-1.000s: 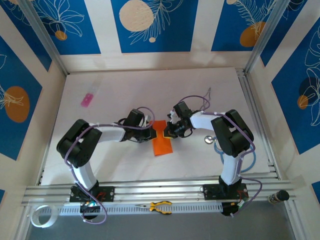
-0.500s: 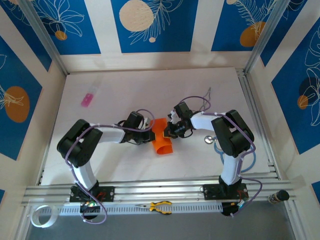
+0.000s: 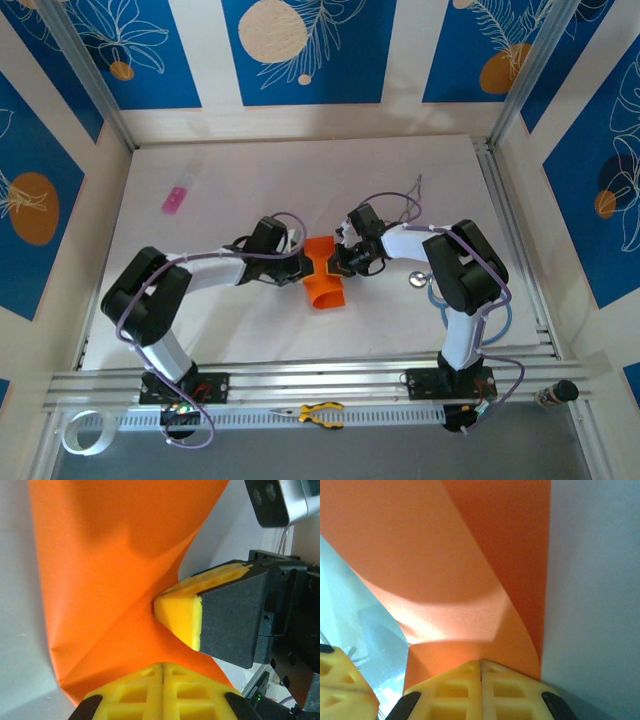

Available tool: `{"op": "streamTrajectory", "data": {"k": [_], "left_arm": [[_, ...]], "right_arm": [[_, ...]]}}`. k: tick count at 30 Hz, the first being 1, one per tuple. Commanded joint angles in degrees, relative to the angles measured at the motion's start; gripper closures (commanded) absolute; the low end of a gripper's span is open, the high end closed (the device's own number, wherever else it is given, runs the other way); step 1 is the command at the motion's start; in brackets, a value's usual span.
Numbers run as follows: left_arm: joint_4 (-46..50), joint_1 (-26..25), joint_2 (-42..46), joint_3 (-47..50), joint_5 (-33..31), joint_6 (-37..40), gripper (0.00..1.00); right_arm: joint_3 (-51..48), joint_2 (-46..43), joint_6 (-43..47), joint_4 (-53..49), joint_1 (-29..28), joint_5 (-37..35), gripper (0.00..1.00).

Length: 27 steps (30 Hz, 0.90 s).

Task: Fold a paper plane with a square sheet of paper (pick it up from the middle)
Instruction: First fold the square sheet of paper in half at the center of the table.

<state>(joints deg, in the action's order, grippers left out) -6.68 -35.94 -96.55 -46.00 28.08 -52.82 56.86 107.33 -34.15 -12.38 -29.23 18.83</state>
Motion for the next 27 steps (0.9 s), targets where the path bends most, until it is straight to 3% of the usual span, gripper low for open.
{"op": "streamTrajectory", "data": {"k": [1,10,15,22,27], "left_arm": [[-2.4,-1.5,-1.8,2.0,1.3,-2.6,1.0],[0.2,-1.9,-3.6,6.8,-1.7,0.1,1.0],[3.5,-2.0,-0.4,7.9,-3.4,1.3,1.0],[5.0,-2.7,4.9,3.4,-1.7,0.5,1.0],[-0.1,-3.7,4.0,2.9,0.0,-3.1,1.0]], "right_arm": [[-2.3,1.0,-0.5,-5.8,-0.3,-5.0,1.0],[-3.0,1.1,-0.6,-5.6,-0.4,-5.1,1.0],[-3.2,1.0,-1.1,-5.4,-0.4,-5.2,1.0],[-3.1,0.6,-1.4,-5.1,-0.4,-5.1,1.0],[-3.4,0.6,-1.5,-5.0,-0.5,-5.2,1.0]]}}
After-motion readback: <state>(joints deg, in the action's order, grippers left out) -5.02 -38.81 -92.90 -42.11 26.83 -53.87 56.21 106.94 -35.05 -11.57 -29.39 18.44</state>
